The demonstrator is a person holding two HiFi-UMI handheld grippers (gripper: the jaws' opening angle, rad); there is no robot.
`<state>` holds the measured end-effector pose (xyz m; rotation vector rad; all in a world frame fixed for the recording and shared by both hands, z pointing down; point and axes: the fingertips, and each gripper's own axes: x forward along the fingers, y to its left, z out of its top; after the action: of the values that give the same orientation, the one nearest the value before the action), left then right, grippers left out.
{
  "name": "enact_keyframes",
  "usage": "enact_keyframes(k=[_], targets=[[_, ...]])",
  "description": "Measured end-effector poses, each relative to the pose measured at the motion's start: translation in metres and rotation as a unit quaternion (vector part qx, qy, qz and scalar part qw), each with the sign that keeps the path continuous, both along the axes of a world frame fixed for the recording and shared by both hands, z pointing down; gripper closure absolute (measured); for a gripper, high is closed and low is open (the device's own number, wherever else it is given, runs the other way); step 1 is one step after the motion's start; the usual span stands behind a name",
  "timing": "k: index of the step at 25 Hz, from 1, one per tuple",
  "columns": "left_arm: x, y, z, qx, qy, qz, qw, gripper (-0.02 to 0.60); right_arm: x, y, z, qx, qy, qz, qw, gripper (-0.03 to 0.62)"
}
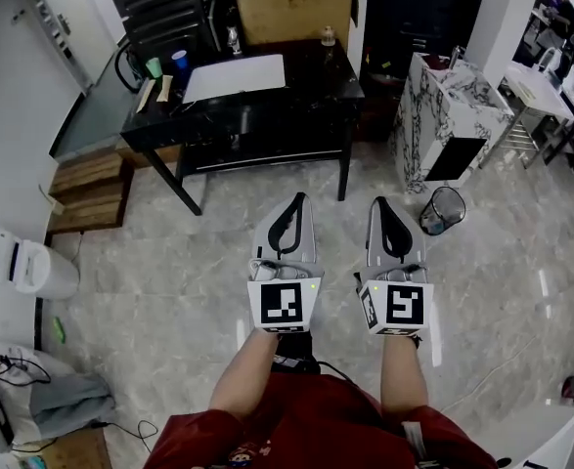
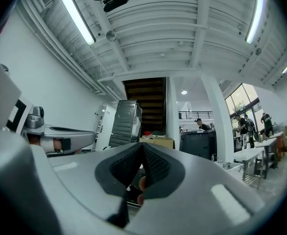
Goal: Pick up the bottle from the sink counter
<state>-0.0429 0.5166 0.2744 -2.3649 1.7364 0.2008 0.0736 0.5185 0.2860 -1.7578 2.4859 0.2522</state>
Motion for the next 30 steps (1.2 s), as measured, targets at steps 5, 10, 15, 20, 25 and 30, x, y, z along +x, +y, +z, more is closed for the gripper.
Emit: enact_keyframes(k=[5,10,15,20,25,30], targets=[[-0.043,-0.094,-0.003,-0.001,0.001,0.001,1.0000,0.580,-0.045,-0.099,-0.002,-0.010,0.006,0.001,1.000,0.592],[-0.083,-0.176,-0.009,0.000,-0.004,0.003,1.0000,0.580,-0.089,-0.183,-0.008,-0.017,0.017,-0.002,1.000,0.592],[-0.117,-0.245,-0.008,-0.002,0.006,0.001,1.0000,0.580,-0.122,-0.254,-0.011,-0.019,0.025,-0.001,1.000,0.592],[-0.134,-0.302,-0.004,-0.016,0.009,0.005,0.9998,0.580,-0.143,-0.310,-0.009,-0.025,0.029,0.000,0.999,0.592],[-0.134,-0.335,-0.005,-0.019,0.011,0.013,0.9997,0.580,-0.142,-0.342,-0.010,-0.028,0.028,0.008,0.999,0.592],[-0.124,-0.349,-0.009,-0.009,0.008,0.020,0.9997,0.580,-0.132,-0.355,-0.012,-0.024,0.021,0.015,0.999,0.592]])
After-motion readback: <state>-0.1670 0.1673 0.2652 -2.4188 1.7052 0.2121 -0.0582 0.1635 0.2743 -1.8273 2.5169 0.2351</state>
